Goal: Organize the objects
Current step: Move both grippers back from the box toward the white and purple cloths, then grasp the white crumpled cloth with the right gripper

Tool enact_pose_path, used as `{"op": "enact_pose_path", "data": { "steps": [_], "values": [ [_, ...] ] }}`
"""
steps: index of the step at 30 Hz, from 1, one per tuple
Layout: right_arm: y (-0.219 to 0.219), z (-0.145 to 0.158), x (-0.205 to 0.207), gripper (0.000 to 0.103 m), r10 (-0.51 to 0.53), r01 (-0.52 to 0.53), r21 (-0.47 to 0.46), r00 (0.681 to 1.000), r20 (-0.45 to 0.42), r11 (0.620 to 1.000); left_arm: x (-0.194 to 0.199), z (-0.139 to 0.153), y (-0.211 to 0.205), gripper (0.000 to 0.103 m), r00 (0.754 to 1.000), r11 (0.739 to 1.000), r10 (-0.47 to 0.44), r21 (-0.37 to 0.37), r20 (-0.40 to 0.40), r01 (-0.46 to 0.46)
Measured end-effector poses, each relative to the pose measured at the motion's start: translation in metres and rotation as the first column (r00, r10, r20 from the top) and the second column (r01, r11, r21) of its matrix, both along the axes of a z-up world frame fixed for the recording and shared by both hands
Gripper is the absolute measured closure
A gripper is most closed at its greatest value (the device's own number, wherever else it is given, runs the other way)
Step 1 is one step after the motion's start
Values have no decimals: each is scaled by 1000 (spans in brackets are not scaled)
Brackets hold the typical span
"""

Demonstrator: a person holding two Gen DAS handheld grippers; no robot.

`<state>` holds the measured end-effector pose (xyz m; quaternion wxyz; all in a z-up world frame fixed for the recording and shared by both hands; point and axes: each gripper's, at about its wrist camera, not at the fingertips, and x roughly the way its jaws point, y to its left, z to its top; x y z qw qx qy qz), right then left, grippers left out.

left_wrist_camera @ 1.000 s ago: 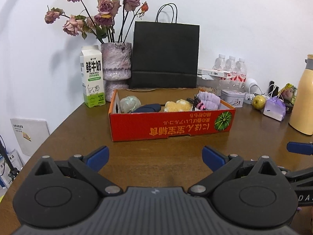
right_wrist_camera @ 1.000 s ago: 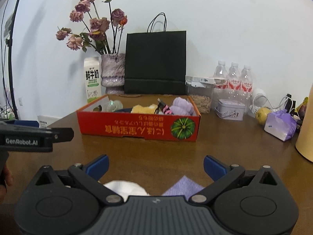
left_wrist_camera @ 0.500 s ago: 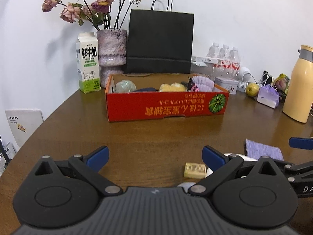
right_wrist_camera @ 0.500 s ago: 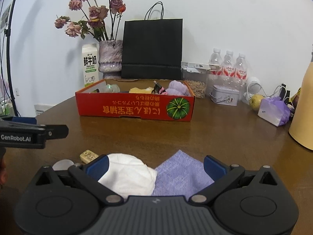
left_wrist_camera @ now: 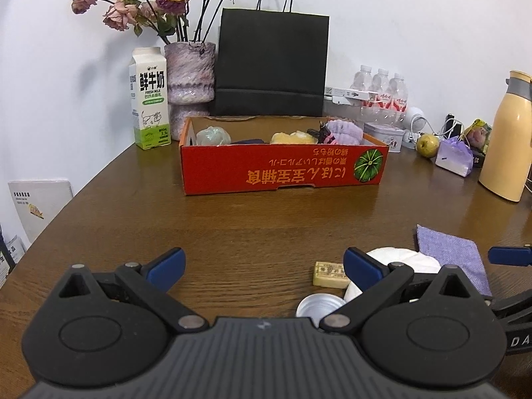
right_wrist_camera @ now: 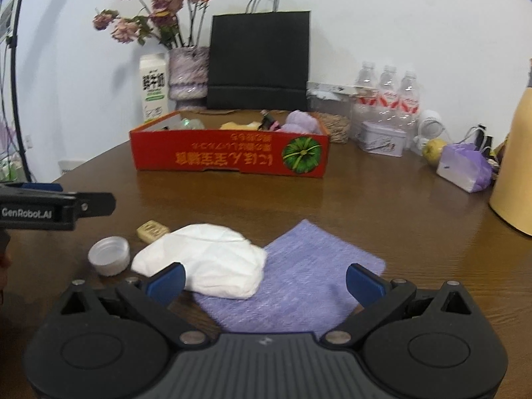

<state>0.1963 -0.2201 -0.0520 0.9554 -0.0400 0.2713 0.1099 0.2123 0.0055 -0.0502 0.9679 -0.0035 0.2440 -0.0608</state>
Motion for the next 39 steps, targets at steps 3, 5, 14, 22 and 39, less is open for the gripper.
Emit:
{"op": "enact_pose_path", "data": {
  "steps": [3, 5, 14, 22, 39],
  "values": [
    [10, -2, 7, 0, 37, -38, -16, 999, -25, 999, 1, -1, 3, 0, 1000, 1000, 16, -8, -15, -17],
    [16, -3, 13, 0, 63, -64, -33, 997, -44, 997, 2, -1, 6, 0, 999, 1000, 27, -14, -21, -28],
    [45, -10, 49, 0, 213, -228, -102, 967, -136, 968, 2, -1, 9, 0, 999, 999, 36, -22, -29, -37],
    [42, -17, 61, 0, 238, -242, -11, 961, -141, 970, 2, -1, 10, 0, 999, 999, 30, -34, -31, -31],
    [23, -7, 44, 77, 164, -162, 40, 985, -50, 986, 5, 0, 14, 0, 999, 997, 30, -67, -23, -31]
  ]
}}
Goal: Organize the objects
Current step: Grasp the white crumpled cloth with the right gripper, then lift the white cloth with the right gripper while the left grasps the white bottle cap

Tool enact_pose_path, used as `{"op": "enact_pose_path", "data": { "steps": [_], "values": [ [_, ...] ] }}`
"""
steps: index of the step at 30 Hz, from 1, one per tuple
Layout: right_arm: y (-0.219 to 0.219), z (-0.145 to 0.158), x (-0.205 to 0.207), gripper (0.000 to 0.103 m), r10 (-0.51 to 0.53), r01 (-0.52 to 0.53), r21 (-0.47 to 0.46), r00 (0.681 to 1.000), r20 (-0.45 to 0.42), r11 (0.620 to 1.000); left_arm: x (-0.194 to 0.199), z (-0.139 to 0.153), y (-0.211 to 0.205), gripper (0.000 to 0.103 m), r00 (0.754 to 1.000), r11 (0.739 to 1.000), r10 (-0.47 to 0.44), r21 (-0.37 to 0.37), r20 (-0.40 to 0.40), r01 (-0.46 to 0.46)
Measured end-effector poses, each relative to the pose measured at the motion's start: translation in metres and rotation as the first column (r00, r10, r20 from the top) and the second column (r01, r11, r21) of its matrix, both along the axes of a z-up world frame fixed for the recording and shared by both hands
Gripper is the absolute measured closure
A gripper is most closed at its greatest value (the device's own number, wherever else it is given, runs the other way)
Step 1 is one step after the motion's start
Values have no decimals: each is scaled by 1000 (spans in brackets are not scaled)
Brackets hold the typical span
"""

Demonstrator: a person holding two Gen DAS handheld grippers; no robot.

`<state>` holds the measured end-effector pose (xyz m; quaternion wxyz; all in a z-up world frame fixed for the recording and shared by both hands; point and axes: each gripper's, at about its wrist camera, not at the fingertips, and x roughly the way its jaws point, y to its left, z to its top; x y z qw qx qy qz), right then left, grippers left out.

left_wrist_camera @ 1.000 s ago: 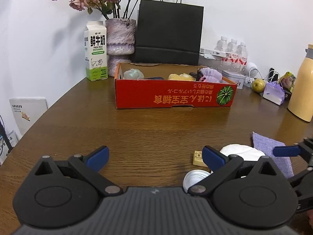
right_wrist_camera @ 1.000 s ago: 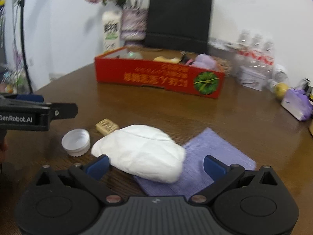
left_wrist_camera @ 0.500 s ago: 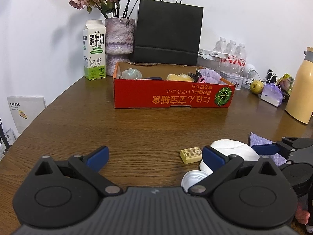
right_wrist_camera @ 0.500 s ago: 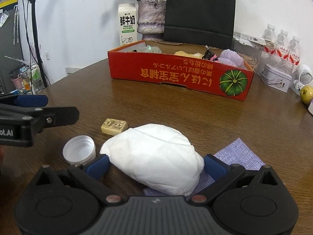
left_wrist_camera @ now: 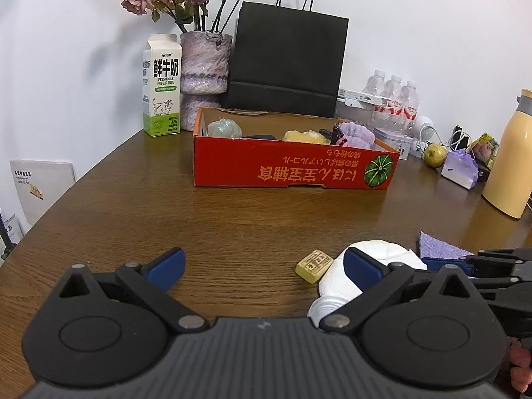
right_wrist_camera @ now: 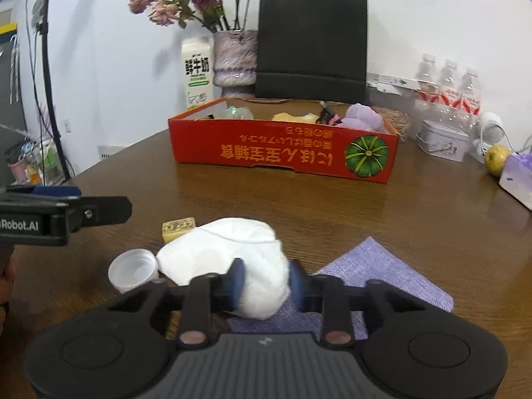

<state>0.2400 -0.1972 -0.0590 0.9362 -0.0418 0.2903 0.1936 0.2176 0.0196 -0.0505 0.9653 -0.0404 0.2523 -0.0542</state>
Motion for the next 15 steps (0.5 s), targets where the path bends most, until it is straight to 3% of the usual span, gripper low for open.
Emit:
{"op": "enact_pose_path", "data": {
  "steps": [2, 4, 6, 7, 8, 13, 15],
  "values": [
    [-3, 0, 0, 74, -6, 6, 12, 1000, -5, 1000, 0, -1, 1, 0, 1000, 1000, 4, -3, -2, -4],
    [-5, 0, 0, 64, -13, 13, 22, 1000, -10, 1000, 0, -1, 3, 0, 1000, 1000, 13, -8, -2, -13],
    [-7, 0, -3, 22, -10, 10, 30, 1000, -5, 1000, 1, -1, 5, 0, 1000, 1000, 25, -14, -6, -25],
    [-7, 1, -4, 13, -6, 6, 22, 1000, 1, 1000, 2, -2, 7, 0, 999, 999, 30, -19, -9, -31],
    [-6, 1, -6, 8, 1, -1, 6, 1000, 11, 1000, 2, -2, 8, 0, 999, 999, 35, -25, -12, -35],
    [8, 0, 0, 5, 87, -87, -123, 996, 2, 989, 2, 0, 11, 0, 999, 999, 40, -34, -16, -41],
    [13, 0, 11, 1, 141, -144, -131, 989, -34, 981, 2, 0, 12, 0, 999, 999, 42, -29, -23, -43]
  ]
}}
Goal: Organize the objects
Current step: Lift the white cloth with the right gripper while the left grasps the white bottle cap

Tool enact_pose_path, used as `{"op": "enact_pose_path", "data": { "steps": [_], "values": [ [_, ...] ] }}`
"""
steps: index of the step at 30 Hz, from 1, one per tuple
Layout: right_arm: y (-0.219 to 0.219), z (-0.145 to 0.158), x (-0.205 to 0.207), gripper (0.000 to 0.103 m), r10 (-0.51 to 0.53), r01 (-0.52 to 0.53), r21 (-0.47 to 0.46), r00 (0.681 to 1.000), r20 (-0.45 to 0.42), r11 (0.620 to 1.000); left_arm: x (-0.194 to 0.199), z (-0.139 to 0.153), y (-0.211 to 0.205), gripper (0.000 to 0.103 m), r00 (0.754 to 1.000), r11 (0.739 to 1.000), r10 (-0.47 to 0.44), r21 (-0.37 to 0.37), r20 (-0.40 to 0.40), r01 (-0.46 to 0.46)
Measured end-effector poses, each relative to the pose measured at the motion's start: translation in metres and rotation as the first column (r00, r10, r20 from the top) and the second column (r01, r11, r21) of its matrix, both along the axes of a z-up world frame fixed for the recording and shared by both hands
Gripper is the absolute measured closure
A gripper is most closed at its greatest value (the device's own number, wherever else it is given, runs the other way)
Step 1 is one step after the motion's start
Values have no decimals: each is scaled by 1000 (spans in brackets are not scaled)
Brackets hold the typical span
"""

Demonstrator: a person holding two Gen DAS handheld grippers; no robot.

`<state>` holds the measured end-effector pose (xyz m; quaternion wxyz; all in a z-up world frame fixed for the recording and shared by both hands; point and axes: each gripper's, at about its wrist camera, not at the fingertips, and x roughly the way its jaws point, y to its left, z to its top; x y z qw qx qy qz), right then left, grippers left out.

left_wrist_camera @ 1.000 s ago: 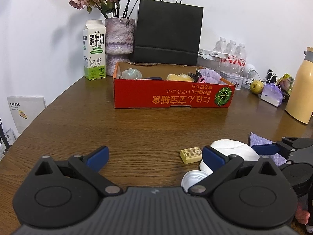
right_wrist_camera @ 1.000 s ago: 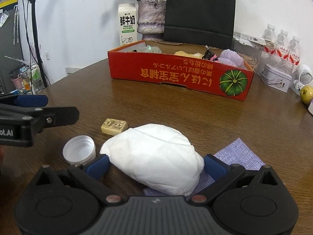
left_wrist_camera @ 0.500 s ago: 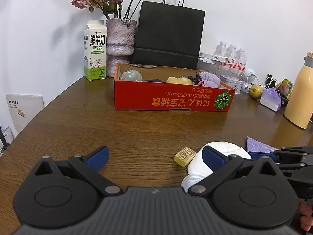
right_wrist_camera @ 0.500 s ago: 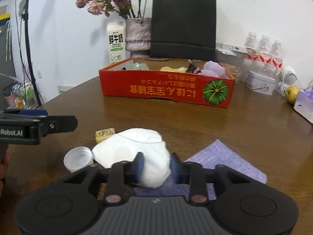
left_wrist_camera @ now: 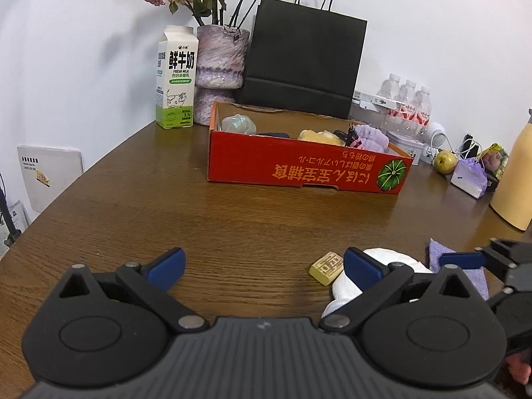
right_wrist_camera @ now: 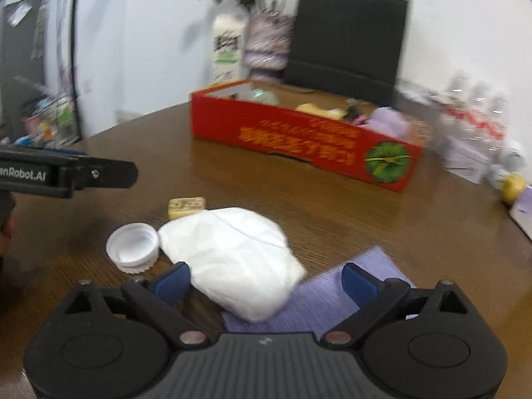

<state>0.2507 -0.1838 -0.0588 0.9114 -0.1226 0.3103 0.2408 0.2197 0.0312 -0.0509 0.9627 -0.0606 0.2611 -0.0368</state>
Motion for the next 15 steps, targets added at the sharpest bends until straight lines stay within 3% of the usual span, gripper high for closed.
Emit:
{"op": "enact_pose_path", "data": {
  "steps": [3, 6, 7, 8, 9, 15],
  "values": [
    [11, -3, 15, 0, 58, -58, -2, 997, -43, 998, 2, 0, 1, 0, 1000, 1000, -6, -2, -13, 6],
    [15, -9, 21, 1, 73, -70, 54, 996, -58, 996, 1, -1, 0, 0, 1000, 1000, -17, -1, -15, 17],
    [15, -9, 21, 6, 77, -74, 65, 995, -56, 995, 1, -1, 0, 0, 1000, 1000, -23, -2, -14, 23],
    [14, -8, 18, 20, 86, -83, 74, 995, -45, 994, 1, -1, -1, 0, 1000, 1000, -28, -2, -14, 28],
    [14, -7, 15, 26, 91, -88, 76, 995, -33, 993, 1, -1, -2, 0, 999, 999, -33, 0, -13, 33],
    [9, -3, 5, 37, 67, -67, 99, 998, -4, 993, -1, 0, -6, 0, 999, 999, -54, 4, 2, 54]
  ]
}}
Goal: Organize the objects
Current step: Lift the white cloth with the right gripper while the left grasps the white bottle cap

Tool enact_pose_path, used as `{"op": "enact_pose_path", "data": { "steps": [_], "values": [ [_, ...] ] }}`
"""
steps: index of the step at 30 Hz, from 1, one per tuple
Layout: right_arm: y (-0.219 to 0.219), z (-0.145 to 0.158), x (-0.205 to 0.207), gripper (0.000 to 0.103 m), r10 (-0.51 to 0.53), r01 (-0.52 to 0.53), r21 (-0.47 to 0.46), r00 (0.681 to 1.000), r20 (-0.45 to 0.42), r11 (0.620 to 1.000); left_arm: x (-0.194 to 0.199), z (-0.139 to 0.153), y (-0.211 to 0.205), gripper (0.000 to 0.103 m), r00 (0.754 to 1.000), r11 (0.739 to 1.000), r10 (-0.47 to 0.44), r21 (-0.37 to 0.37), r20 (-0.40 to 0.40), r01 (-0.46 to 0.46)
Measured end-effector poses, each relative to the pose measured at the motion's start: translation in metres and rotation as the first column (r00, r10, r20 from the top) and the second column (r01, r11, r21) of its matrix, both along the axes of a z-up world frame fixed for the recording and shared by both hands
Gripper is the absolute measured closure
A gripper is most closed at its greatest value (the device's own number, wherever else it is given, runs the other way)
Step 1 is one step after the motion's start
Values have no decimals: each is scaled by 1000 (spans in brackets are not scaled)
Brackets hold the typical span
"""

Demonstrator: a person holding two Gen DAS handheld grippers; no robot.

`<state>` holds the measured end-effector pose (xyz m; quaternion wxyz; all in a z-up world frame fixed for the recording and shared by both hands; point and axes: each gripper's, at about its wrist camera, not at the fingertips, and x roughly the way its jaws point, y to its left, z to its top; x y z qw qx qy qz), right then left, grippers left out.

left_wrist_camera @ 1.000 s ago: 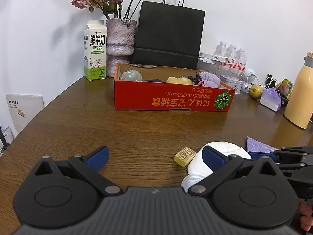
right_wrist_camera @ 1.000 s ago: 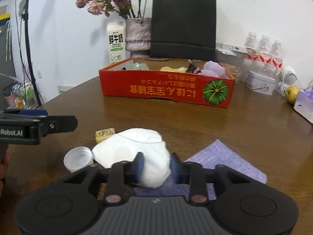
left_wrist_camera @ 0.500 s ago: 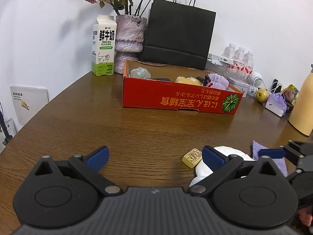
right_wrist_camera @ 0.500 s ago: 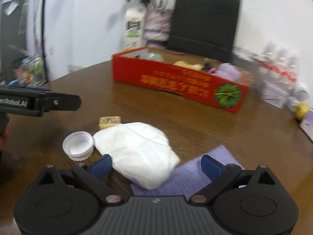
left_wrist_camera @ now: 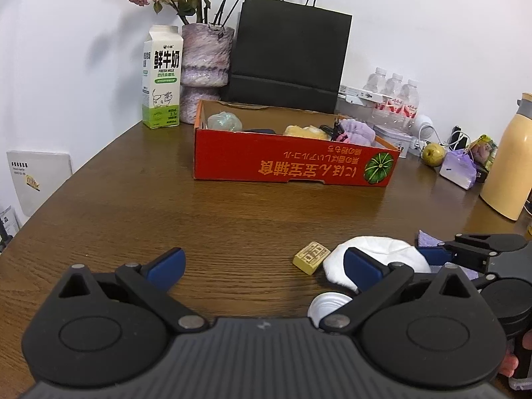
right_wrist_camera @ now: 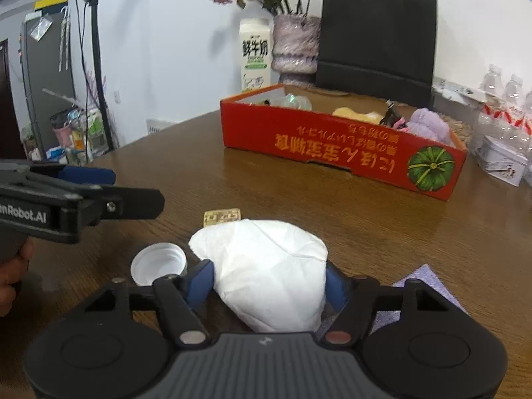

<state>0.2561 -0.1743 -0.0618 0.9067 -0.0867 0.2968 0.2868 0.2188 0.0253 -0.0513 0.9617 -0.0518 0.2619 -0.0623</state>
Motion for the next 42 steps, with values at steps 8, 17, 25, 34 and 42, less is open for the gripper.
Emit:
{"op": "enact_pose_path", "data": {
  "steps": [8, 17, 25, 34, 42],
  "values": [
    [-23, 12, -20, 38, -183, 177, 54, 976, 122, 983, 0, -5, -14, 0, 998, 998, -50, 33, -30, 51],
    [-48, 21, -29, 38, -311, 293, 125, 935, 168, 948, -10, -17, -46, 0, 992, 988, -109, 102, -59, 115],
    [-54, 21, -31, 37, -330, 312, 130, 931, 155, 941, 4, -25, -43, 0, 991, 998, 8, 70, -134, 2],
    [-50, 22, -37, 36, -310, 291, 129, 936, 168, 948, 1, -23, -56, 17, 992, 996, 28, 82, -121, -19],
    [-49, 21, -39, 36, -312, 293, 128, 934, 174, 948, -2, -24, -68, 18, 988, 989, 83, 136, -129, -65]
  ]
}}
